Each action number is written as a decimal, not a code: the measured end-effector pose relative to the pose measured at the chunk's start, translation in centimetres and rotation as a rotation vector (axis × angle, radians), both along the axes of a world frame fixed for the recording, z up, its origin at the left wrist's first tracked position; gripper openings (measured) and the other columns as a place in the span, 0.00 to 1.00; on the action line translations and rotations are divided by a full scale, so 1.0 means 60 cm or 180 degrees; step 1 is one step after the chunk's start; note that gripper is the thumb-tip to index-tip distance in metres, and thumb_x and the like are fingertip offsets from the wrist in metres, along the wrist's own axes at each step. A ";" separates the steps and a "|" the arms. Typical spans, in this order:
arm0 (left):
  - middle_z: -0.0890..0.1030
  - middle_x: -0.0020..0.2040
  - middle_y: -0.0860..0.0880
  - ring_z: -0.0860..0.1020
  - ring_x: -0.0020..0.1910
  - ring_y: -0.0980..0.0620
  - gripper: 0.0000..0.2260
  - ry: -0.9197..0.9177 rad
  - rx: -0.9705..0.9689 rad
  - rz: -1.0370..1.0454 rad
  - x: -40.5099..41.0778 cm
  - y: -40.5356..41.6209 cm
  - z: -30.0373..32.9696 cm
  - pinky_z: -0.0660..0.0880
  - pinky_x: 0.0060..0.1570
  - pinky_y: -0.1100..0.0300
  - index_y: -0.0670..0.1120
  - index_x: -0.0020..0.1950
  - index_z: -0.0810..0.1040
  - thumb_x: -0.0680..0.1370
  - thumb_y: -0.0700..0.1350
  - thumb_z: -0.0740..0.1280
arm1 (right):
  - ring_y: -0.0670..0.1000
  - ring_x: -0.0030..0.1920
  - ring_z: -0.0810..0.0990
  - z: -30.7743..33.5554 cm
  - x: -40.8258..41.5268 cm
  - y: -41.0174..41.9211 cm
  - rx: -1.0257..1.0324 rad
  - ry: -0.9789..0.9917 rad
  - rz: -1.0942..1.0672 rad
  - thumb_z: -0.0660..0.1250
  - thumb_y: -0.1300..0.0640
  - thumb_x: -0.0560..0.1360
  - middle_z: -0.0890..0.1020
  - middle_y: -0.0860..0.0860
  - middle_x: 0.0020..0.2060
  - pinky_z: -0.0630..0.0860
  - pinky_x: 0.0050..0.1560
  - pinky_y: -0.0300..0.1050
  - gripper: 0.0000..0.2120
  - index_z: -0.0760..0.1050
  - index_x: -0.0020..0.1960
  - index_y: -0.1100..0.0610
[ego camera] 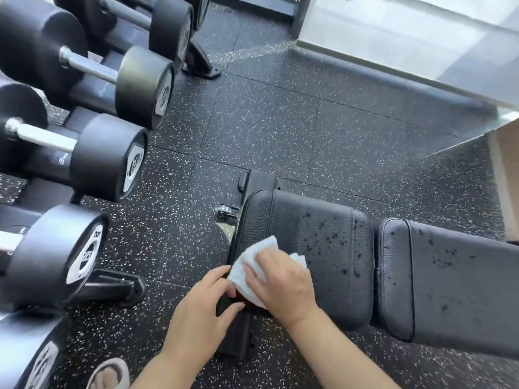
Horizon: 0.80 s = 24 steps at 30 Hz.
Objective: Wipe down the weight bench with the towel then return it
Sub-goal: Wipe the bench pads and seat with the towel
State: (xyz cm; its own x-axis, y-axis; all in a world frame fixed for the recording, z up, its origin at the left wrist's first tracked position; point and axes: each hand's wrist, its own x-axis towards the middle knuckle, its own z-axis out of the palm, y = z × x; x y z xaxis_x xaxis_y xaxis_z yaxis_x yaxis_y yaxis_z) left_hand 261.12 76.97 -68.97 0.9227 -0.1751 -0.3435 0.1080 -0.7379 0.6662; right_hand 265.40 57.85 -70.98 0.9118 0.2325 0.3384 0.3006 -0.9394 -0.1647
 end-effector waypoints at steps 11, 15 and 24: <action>0.70 0.73 0.69 0.81 0.56 0.59 0.13 -0.0178 -0.0062 0.0239 -0.013 -0.010 -0.002 0.80 0.51 0.51 0.58 0.46 0.71 0.75 0.52 0.77 | 0.53 0.34 0.71 0.026 0.184 -0.001 0.0513 0.0448 -0.0833 0.67 0.47 0.80 0.79 0.50 0.36 0.61 0.37 0.44 0.12 0.71 0.45 0.54; 0.70 0.73 0.70 0.79 0.56 0.60 0.13 -0.0106 -0.0046 0.0204 -0.015 -0.007 -0.001 0.79 0.54 0.52 0.59 0.48 0.71 0.75 0.54 0.76 | 0.55 0.34 0.78 0.025 0.130 0.027 0.0681 0.0376 -0.1034 0.71 0.49 0.78 0.78 0.51 0.35 0.62 0.36 0.44 0.11 0.72 0.44 0.54; 0.80 0.56 0.62 0.80 0.54 0.61 0.32 0.0389 -0.0183 0.0266 -0.003 0.016 0.006 0.79 0.56 0.52 0.69 0.69 0.64 0.71 0.58 0.78 | 0.49 0.32 0.70 0.011 -0.099 -0.028 0.0382 0.0155 0.0217 0.71 0.51 0.77 0.71 0.48 0.33 0.69 0.30 0.45 0.13 0.69 0.40 0.52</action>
State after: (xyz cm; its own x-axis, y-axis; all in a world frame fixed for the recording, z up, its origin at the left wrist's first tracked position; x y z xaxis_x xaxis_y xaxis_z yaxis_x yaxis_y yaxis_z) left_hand 260.91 77.91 -68.63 0.8867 -0.1221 -0.4459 0.2503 -0.6840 0.6852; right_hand 259.45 56.18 -70.33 0.9113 0.2550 0.3232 0.3520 -0.8897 -0.2906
